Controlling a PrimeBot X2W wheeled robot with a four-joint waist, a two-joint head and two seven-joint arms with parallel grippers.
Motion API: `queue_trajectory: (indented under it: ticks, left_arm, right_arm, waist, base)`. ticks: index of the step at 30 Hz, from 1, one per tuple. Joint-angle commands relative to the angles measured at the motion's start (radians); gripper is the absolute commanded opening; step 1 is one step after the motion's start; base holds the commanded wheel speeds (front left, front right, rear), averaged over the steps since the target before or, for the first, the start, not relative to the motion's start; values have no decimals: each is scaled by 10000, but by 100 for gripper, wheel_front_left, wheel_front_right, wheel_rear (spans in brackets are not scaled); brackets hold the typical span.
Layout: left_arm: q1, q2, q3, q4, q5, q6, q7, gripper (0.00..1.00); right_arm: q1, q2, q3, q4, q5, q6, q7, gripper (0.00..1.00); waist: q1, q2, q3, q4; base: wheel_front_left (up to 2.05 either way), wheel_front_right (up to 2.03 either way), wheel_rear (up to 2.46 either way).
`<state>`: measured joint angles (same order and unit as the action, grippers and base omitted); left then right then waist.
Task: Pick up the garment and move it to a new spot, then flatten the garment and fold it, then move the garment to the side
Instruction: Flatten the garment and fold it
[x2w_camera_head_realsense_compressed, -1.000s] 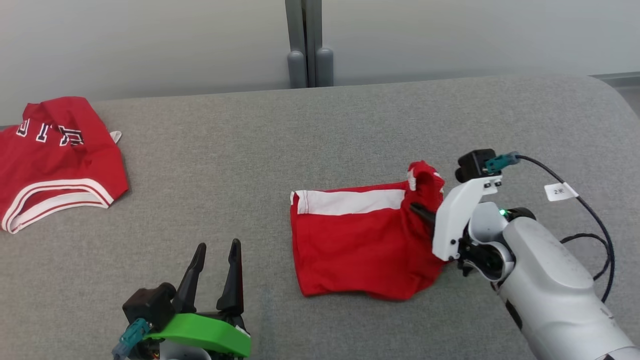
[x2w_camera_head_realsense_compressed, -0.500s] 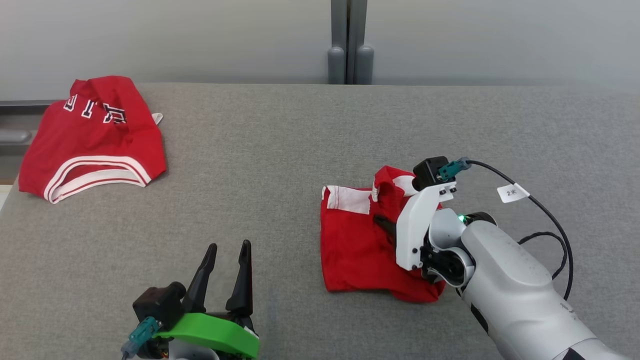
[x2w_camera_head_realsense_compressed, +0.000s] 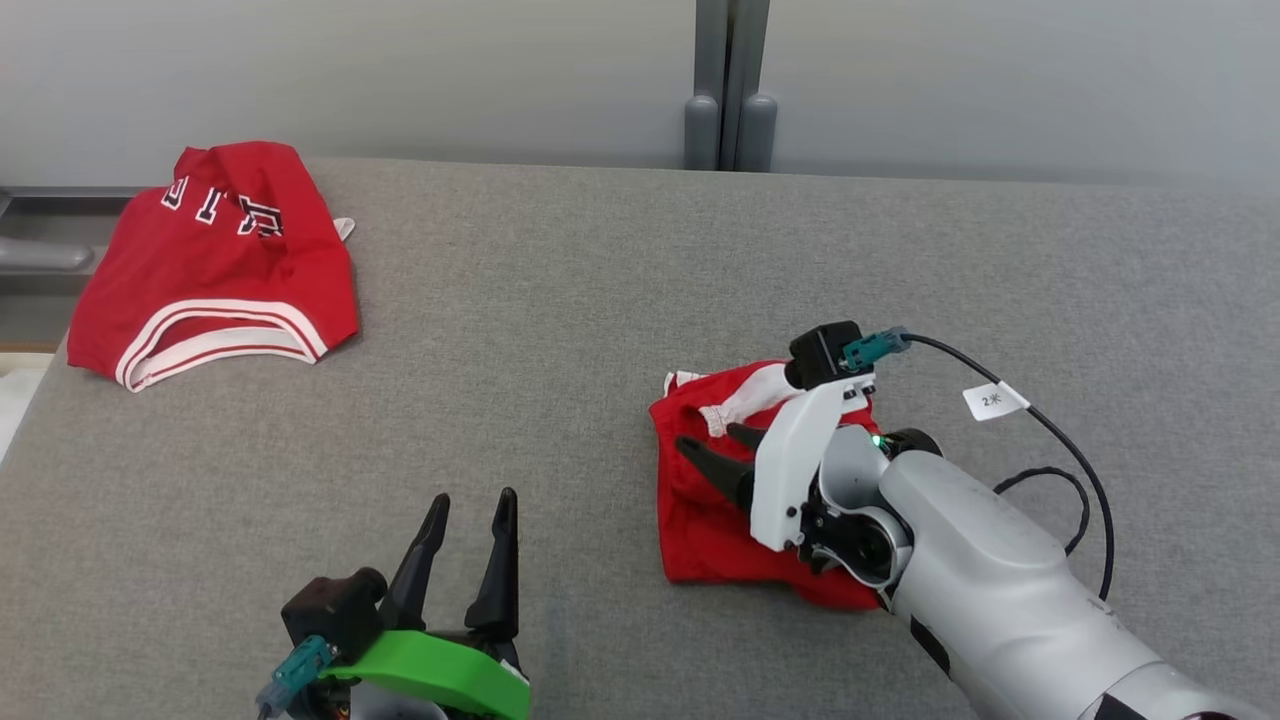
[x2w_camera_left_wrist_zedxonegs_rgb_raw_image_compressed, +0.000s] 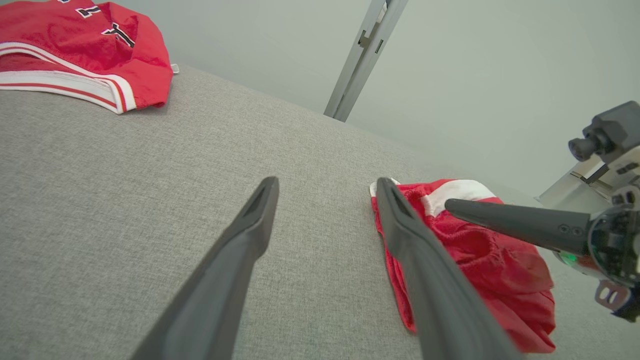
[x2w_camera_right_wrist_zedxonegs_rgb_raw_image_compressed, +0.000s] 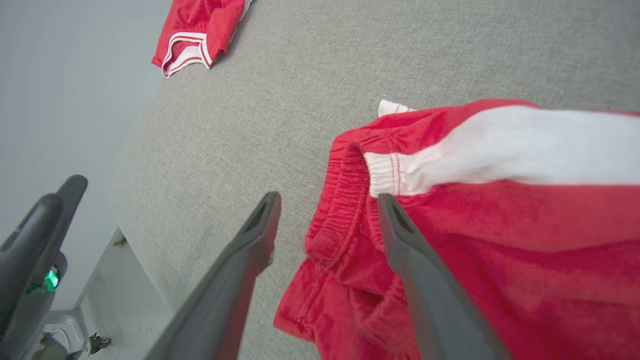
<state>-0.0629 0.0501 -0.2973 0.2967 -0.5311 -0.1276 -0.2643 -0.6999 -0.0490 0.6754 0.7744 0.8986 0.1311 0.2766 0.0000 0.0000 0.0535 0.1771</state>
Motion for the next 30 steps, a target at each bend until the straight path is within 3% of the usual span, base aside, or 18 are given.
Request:
queue_trajectory:
  ticks: [1, 9, 18, 25, 30]
  left_arm:
    - [-59, 10, -5, 8, -14, -51, 0, 100]
    - [-136, 10, 67, -106, 184, -52, 0, 100]
    - [-318, 12, 362, 81, 619, -32, 0, 100]
    - [-4, 17, 943, 181, 1074, 53, 0, 100]
    - [317, 18, 1391, 52, 1265, 132, 0, 100]
  right_arm:
    - [-185, -31, 128, -26, 22, -7, -253, 100]
    - [-577, -122, 570, 319, -856, -7, -2039, 100]
    - [-517, -461, 100, 1128, -2313, -7, -4595, 100]
    - [182, -558, -1375, 1271, -3550, -7, -5410, 100]
    - [1548, -552, -3409, -360, -5321, -7, -5420, 100]
  waist:
    - [0, 0, -27, -88]
    - [0, 0, -217, -609]
    - [0, 0, -555, -1545]
    - [0, 0, -738, -2177]
    - [0, 0, -843, -2415]
  base:
    - [0, 0, 0]
    - [0, 0, 0]
    - [0, 0, 0]
    - [0, 0, 0]
    - [0, 0, 0]
